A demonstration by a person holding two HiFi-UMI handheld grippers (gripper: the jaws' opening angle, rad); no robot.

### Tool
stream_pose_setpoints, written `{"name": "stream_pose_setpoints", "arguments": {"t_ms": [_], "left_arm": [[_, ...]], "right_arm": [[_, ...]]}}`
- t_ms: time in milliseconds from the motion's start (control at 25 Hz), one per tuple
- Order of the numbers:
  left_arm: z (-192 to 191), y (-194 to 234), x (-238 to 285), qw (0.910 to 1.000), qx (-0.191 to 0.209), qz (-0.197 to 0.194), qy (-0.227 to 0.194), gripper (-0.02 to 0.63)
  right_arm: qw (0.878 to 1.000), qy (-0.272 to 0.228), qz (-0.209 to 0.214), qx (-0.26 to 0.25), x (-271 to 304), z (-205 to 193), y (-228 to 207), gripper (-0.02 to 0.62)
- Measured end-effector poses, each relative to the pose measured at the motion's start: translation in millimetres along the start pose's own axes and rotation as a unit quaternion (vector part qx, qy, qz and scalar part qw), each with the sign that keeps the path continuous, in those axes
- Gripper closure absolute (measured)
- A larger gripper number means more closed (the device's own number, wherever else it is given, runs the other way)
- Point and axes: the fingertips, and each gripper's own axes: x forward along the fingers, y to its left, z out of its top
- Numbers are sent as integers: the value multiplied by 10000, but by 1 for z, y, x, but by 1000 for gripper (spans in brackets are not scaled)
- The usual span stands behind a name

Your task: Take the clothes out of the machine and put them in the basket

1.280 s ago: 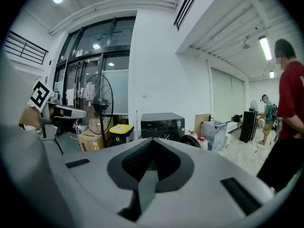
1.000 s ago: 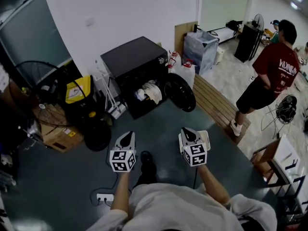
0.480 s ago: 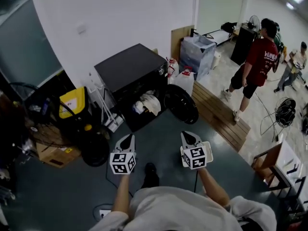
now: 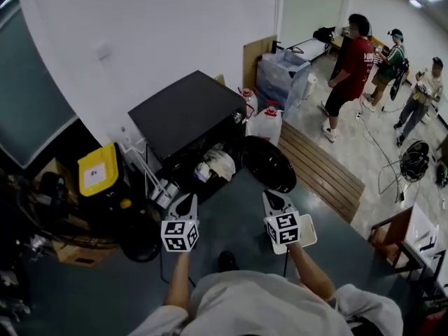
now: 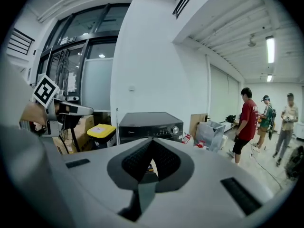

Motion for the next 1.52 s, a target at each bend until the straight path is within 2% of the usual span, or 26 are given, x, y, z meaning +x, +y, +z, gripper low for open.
{"name": "stream_pose_setpoints", "arguments": {"t_ms": [360,800,1040,1520], "left_arm": [[19,53,73,9996,58,-269,53,586],[3,62,115,9989,-57,-345,323,586],[-13,58,123,9982,-165,-209,532,586],[3,51,166,9977,-247,326,536,586]], "right_arm": [[9995,-1,-296,72,76,23,-11,572],[9991,333,-179,175,109,4,-20,572],[9987,465,66,173,126,-3,-27,572],[9961,405,787,53,180,15,-54,572]]}}
